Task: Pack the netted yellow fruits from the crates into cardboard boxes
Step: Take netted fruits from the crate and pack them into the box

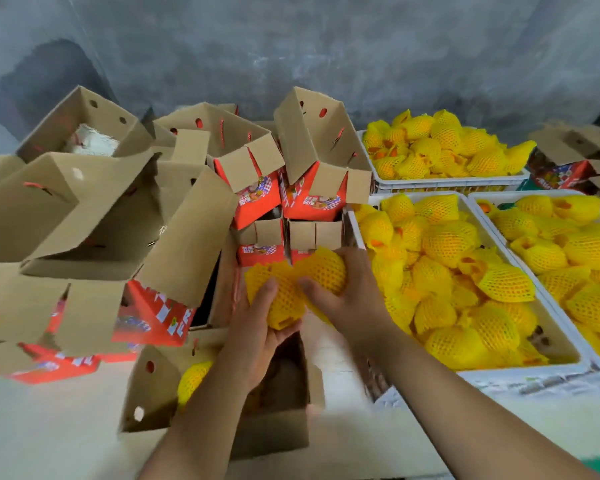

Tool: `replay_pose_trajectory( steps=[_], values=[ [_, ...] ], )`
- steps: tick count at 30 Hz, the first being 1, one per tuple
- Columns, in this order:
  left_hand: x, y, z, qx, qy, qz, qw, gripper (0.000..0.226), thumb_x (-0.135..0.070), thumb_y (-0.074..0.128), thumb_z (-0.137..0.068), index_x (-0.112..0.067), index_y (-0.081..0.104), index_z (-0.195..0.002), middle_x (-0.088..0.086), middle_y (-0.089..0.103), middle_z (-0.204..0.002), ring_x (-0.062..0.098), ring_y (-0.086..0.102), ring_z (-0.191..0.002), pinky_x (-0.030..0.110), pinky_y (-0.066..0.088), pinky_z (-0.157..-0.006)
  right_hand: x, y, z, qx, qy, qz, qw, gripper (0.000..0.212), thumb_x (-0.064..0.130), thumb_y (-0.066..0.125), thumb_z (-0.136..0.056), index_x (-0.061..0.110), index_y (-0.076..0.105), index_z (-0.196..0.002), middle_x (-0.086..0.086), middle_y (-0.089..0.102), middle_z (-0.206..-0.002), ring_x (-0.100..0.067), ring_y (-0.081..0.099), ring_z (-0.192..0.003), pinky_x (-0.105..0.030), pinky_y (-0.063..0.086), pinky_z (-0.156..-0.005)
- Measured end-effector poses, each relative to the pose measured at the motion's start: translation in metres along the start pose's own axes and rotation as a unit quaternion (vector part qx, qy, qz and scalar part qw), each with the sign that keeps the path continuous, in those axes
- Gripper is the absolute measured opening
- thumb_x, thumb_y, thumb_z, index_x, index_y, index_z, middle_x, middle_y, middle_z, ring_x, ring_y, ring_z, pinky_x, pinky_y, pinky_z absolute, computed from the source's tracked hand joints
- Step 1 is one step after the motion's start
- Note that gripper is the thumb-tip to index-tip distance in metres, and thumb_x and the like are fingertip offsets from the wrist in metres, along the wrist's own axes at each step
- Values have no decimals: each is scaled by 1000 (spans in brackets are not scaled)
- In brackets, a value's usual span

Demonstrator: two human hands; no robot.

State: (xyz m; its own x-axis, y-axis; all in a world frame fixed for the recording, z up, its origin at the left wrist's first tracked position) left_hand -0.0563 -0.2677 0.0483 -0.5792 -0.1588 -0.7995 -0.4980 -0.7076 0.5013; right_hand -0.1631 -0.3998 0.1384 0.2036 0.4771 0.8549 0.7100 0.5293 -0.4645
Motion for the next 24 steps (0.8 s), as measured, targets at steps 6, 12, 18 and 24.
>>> replay_pose_trajectory(
  steps=[6, 12, 18, 24],
  values=[
    [-33, -102, 35, -21, -6, -29, 999, 44, -26, 61, -100, -29, 53, -143, 1, 67, -136, 13, 70, -115, 44, 61, -83, 2, 133, 52, 142, 146, -193, 960, 68, 65, 72, -73, 46, 42, -131, 11, 60, -124, -11, 63, -113, -38, 61, -91],
    [-30, -154, 40, 12, -94, -198, 976, 42, -23, 62, -101, -63, 61, -113, -7, 56, -135, 23, 56, -124, 52, 54, -101, -33, 166, 87, 119, 272, -197, 934, 39, 31, 65, -77, 33, 62, -116, 3, 75, -97, -15, 73, -90, -26, 59, -66],
    [7, -196, 31, 5, -173, -455, 873, 67, -56, 77, -77, -43, 49, -136, -12, 54, -124, 7, 54, -101, 25, 46, -74, -77, 168, 100, 94, 376, -58, 920, 28, 7, 75, -85, 21, 51, -87, -2, 61, -82, -12, 59, -69, -15, 48, -48],
    [12, -207, 25, 21, -240, -596, 766, 103, -68, 68, -56, -32, 35, -147, 0, 48, -134, 26, 51, -122, 46, 50, -103, -109, 183, 93, 176, 434, 123, 875, 65, 16, 77, -85, 8, 31, -130, -12, 56, -113, -30, 60, -110, -37, 53, -88]
  ],
)
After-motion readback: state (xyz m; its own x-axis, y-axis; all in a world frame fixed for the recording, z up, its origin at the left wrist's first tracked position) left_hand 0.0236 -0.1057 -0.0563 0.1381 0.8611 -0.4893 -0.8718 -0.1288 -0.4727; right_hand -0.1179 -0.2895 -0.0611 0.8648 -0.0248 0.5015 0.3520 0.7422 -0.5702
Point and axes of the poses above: each hand's wrist, its own z-axis away from the middle knuckle, its own y-axis out of the palm, x = y × z, the point moved 10 cm from there along -z, towards the middle knuckle
